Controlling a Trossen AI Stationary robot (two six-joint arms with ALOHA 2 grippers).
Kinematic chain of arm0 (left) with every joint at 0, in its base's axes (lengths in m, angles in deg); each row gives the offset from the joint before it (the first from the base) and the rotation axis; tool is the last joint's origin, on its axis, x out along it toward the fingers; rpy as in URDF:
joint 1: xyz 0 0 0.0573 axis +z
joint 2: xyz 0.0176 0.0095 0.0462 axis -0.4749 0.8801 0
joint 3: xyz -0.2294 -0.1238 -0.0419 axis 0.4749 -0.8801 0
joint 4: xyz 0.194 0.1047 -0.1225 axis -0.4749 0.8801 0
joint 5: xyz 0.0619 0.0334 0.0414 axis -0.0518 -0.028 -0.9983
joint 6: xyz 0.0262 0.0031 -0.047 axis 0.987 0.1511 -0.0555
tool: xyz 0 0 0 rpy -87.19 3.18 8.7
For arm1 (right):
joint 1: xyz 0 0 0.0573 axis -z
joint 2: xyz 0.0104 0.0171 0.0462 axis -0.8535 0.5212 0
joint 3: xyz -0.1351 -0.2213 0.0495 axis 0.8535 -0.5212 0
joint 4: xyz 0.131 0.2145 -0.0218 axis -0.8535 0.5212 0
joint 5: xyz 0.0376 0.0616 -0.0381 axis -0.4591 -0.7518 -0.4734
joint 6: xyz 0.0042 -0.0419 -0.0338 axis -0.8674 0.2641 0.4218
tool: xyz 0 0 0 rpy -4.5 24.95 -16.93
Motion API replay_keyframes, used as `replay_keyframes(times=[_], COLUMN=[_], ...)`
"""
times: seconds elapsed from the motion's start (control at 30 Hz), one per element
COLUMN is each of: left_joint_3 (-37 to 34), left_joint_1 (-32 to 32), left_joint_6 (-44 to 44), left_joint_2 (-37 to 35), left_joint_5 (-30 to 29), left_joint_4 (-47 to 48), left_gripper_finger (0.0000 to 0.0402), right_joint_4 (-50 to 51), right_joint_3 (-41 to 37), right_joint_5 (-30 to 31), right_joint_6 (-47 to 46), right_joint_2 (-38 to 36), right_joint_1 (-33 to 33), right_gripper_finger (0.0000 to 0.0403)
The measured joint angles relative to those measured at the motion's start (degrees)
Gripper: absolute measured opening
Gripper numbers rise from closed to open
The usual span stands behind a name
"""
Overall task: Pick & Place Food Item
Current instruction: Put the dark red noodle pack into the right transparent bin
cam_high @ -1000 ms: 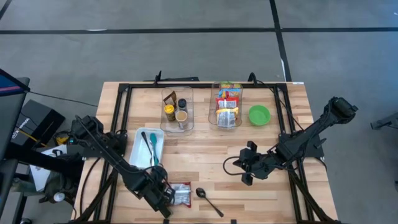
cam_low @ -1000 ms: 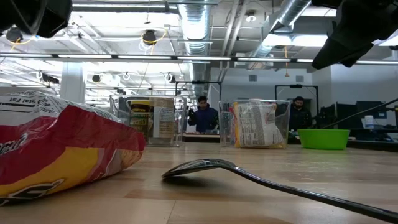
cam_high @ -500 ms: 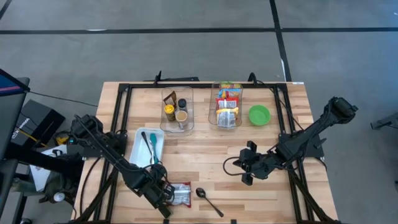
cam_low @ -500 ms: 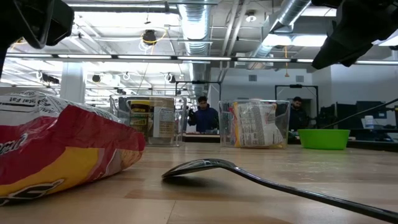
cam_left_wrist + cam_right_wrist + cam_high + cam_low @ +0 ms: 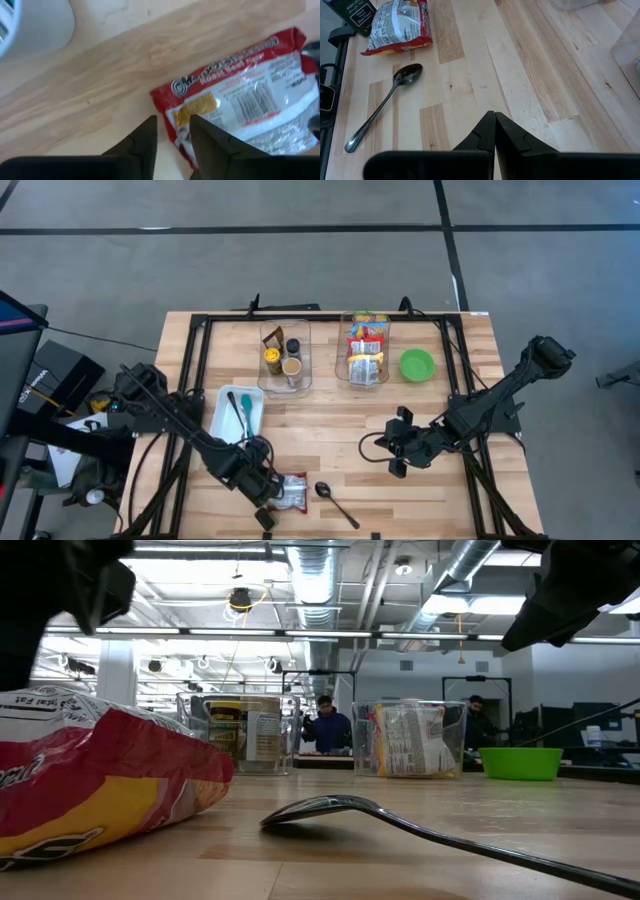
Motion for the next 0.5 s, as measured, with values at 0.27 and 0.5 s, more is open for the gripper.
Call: replay_keyframes(times=[0.27,0.5], left_joint_3=[0.00,-4.24], left_joint_1=[1.19,1.19], left_joint_6=[1.49,1.21], left_joint_2=[0.00,0.00], left_joint_5=[0.25,0.95], left_joint_4=[-0.03,-7.83], left_gripper_finger=[0.0132,0.0129], right_joint_4=[0.00,0.00], right_joint_3=[0.00,0.00], right_joint_5=[0.00,-0.01], right_joint_6=[0.00,0.00], right_joint_2=[0.00,0.00], right_joint_1=[0.00,0.00], right_gripper_finger=[0.0000,0.0000])
